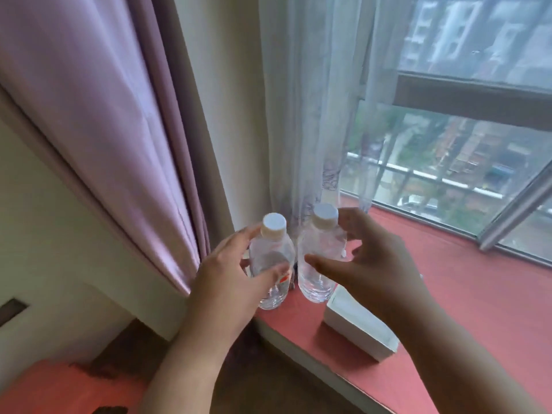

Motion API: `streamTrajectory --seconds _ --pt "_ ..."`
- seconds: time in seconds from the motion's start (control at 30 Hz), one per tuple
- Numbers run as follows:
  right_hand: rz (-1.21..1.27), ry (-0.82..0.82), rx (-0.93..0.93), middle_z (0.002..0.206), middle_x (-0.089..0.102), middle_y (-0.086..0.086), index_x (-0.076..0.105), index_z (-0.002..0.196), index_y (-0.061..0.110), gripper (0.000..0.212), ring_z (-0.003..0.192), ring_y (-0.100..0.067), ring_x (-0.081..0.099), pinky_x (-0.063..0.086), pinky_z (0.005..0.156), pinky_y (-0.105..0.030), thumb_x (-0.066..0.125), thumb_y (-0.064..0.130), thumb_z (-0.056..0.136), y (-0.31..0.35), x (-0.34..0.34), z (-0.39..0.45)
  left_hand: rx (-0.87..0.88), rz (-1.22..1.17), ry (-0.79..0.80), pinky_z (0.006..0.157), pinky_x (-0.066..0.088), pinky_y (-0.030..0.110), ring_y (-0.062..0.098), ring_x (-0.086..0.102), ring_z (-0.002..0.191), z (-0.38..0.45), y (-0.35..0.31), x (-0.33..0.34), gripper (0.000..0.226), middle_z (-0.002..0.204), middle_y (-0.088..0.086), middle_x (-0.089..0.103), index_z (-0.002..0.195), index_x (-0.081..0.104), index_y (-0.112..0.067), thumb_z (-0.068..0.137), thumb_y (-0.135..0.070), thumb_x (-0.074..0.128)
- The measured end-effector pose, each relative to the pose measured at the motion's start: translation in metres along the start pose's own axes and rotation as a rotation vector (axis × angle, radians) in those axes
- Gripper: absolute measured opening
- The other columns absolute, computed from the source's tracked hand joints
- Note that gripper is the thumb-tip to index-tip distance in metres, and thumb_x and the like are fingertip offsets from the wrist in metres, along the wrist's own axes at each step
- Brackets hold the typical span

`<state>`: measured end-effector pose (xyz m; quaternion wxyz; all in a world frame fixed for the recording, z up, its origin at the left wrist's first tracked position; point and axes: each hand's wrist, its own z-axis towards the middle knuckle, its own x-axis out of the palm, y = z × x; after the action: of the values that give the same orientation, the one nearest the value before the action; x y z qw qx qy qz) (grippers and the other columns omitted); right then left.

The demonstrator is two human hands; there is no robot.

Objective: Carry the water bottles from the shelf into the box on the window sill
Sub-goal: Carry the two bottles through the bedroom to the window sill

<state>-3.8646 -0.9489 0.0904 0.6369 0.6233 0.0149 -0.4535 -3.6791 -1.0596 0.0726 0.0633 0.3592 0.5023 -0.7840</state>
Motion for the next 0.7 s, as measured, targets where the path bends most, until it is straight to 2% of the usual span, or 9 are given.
streamTrajectory --seconds 0.07,0.17,0.23,0.3,0.4,0.5,0.63,0.7 --pt "0.011 -0.047 0.044 0.107 0.068 0.027 0.059 0.116 0.042 0.061 0.098 0.001 0.062 0.048 0.077 -0.027 0.09 0.04 0.063 -0.005 -0.002 0.002 0.045 -0.024 0.053 0.089 0.056 0.025 -0.005 0.063 0.104 0.019 0.001 0.008 0.069 0.12 -0.03 0.061 0.13 0.053 -0.052 0.069 -0.048 0.086" --pt "0.017 -0.108 0.12 0.104 0.066 0.033 0.06 0.114 0.043 0.059 0.097 0.007 0.061 0.043 0.073 -0.016 0.091 0.036 0.064 -0.014 -0.007 0.0 0.099 -0.025 0.126 0.08 0.044 0.009 -0.007 0.06 0.102 0.042 0.003 0.026 0.067 0.113 -0.037 0.055 0.128 0.054 -0.053 0.069 -0.047 0.086" --pt "0.011 -0.139 0.168 0.102 0.065 0.037 0.061 0.111 0.045 0.057 0.097 0.009 0.061 0.041 0.071 -0.013 0.091 0.035 0.064 -0.023 -0.011 -0.002 0.115 -0.037 0.177 0.077 0.039 0.007 -0.013 0.056 0.098 0.054 0.002 0.039 0.066 0.111 -0.038 0.054 0.127 0.054 -0.052 0.07 -0.048 0.085" --pt "-0.009 -0.16 0.212 0.102 0.064 0.039 0.06 0.109 0.047 0.055 0.095 0.008 0.06 0.042 0.071 -0.015 0.09 0.035 0.064 -0.033 -0.018 -0.004 0.112 -0.068 0.226 0.074 0.04 0.006 -0.018 0.055 0.094 0.063 -0.002 0.053 0.065 0.109 -0.038 0.057 0.126 0.056 -0.052 0.069 -0.049 0.087" --pt "-0.039 -0.186 0.271 0.101 0.065 0.034 0.059 0.11 0.049 0.056 0.092 0.004 0.061 0.047 0.076 -0.024 0.088 0.038 0.063 -0.049 -0.029 -0.003 0.108 -0.108 0.296 0.07 0.042 0.001 -0.018 0.059 0.092 0.073 -0.009 0.073 0.07 0.113 -0.031 0.062 0.129 0.055 -0.053 0.067 -0.05 0.088" --pt "-0.039 -0.187 0.309 0.101 0.064 0.034 0.059 0.11 0.049 0.055 0.096 0.004 0.06 0.049 0.079 -0.027 0.088 0.036 0.065 -0.071 -0.04 0.004 0.107 -0.132 0.344 0.08 0.048 0.009 -0.014 0.062 0.094 0.084 -0.017 0.092 0.069 0.113 -0.03 0.062 0.129 0.054 -0.054 0.069 -0.049 0.087" --pt "-0.007 -0.19 0.358 0.099 0.065 0.032 0.058 0.111 0.049 0.054 0.092 0.008 0.058 0.047 0.077 -0.026 0.088 0.04 0.067 -0.109 -0.063 0.011 0.108 -0.129 0.392 0.083 0.05 0.014 -0.015 0.061 0.096 0.095 -0.024 0.122 0.066 0.107 -0.038 0.059 0.122 0.055 -0.058 0.069 -0.042 0.09" --pt "0.017 -0.179 0.387 0.099 0.064 0.033 0.058 0.109 0.048 0.052 0.091 0.01 0.057 0.046 0.076 -0.026 0.088 0.038 0.068 -0.13 -0.074 0.013 0.101 -0.121 0.407 0.086 0.052 0.018 -0.012 0.062 0.098 0.1 -0.026 0.138 0.066 0.109 -0.035 0.061 0.122 0.056 -0.055 0.068 -0.038 0.09"
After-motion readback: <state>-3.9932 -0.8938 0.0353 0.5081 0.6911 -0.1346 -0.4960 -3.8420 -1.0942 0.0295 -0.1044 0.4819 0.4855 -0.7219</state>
